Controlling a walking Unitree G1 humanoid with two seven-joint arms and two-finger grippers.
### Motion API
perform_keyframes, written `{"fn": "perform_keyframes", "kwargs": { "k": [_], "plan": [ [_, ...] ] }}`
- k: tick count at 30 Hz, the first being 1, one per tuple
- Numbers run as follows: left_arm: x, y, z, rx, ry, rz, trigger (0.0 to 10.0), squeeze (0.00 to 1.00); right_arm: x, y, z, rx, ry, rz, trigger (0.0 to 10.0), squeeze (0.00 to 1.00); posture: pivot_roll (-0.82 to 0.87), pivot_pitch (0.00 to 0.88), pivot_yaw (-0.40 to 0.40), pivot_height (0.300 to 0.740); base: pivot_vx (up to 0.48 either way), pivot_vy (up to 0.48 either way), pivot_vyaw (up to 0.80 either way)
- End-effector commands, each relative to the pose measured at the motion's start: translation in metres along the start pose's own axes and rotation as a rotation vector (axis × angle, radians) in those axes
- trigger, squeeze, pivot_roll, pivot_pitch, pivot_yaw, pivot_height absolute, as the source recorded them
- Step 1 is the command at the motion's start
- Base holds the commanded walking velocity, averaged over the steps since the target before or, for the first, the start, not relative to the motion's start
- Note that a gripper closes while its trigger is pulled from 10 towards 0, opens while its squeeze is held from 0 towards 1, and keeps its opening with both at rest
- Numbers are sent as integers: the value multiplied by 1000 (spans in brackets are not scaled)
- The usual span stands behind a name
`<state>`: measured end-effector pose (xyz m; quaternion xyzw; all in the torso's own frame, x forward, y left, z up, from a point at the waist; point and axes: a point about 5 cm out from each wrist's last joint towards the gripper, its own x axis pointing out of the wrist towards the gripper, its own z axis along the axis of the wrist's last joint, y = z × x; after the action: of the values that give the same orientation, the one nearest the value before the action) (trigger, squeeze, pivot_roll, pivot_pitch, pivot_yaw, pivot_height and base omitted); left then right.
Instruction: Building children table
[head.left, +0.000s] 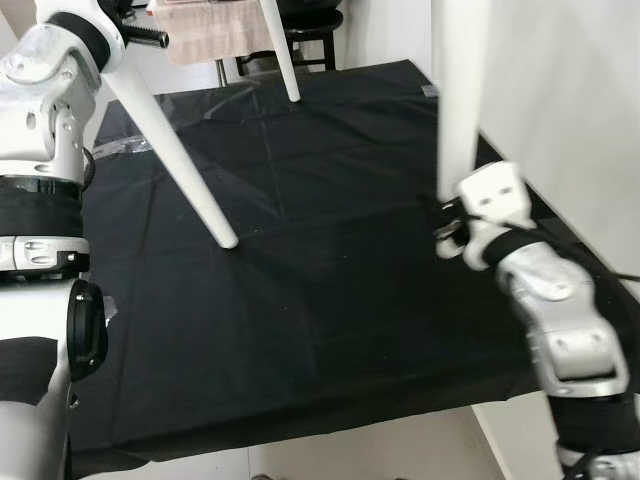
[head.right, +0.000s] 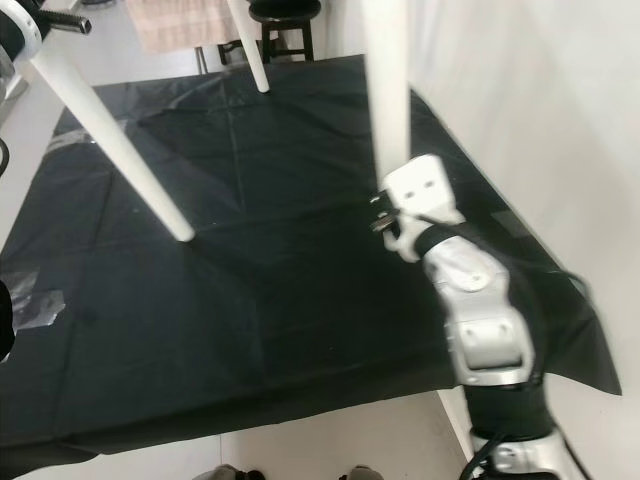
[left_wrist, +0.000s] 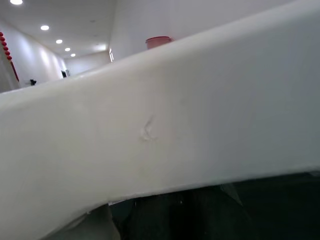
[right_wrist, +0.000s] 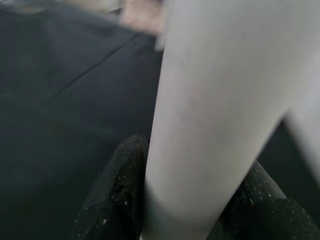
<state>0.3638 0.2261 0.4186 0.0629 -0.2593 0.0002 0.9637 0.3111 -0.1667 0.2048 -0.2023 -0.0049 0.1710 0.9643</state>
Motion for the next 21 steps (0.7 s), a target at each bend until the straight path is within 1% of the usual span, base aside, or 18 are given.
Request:
{"fn": "perform_keyframes", "kwargs": {
  "k": [1,4,7,8,10,11,12,13,15,16,17,21],
  "plan": [
    [-2,6,24,-9,-89,24,10000,0,3,16,-4,-70,50,57,0,0,-17,76,59,740,0,0,0],
    [-6,-3,10,-23,-39,-1,10000,0,6,28,-2,-41,64,76,0,0,-18,80,59,740,0,0,0],
    [-7,-4,7,-25,-29,-3,10000,0,6,30,0,-33,71,76,0,0,-18,80,59,740,0,0,0],
    [-9,-9,1,-43,-7,-20,10000,0,10,35,2,-25,76,72,0,0,-23,83,57,740,0,0,0],
    [-10,-10,-1,-48,-1,-25,10000,0,11,37,3,-23,78,71,0,0,-23,83,57,740,0,0,0],
    [-13,-14,-6,-63,13,-43,10000,953,12,41,6,-11,60,90,10000,608,-25,84,53,740,0,0,0],
    [-17,-19,-14,-80,39,-76,10000,1000,12,44,8,19,44,100,10000,1000,-27,85,51,740,0,0,0],
    [-17,-19,-14,-80,39,-76,10000,1000,12,44,8,19,44,100,10000,1000,-27,85,51,740,0,0,0],
    [-25,-27,-26,-100,74,-140,10000,1000,11,46,10,49,22,108,10000,1000,-30,86,51,740,0,0,0],
    [-25,-27,-26,-100,74,-140,10000,1000,11,46,10,49,22,108,10000,1000,-30,86,51,740,0,0,0],
    [-29,-31,-31,-94,86,-168,10000,1000,8,46,7,56,22,111,10000,1000,-36,88,50,740,0,0,0],
    [-64,-35,-60,-92,160,-259,10000,1000,-15,29,-12,84,16,130,10000,1000,-44,94,47,740,0,0,0]
  ]
}}
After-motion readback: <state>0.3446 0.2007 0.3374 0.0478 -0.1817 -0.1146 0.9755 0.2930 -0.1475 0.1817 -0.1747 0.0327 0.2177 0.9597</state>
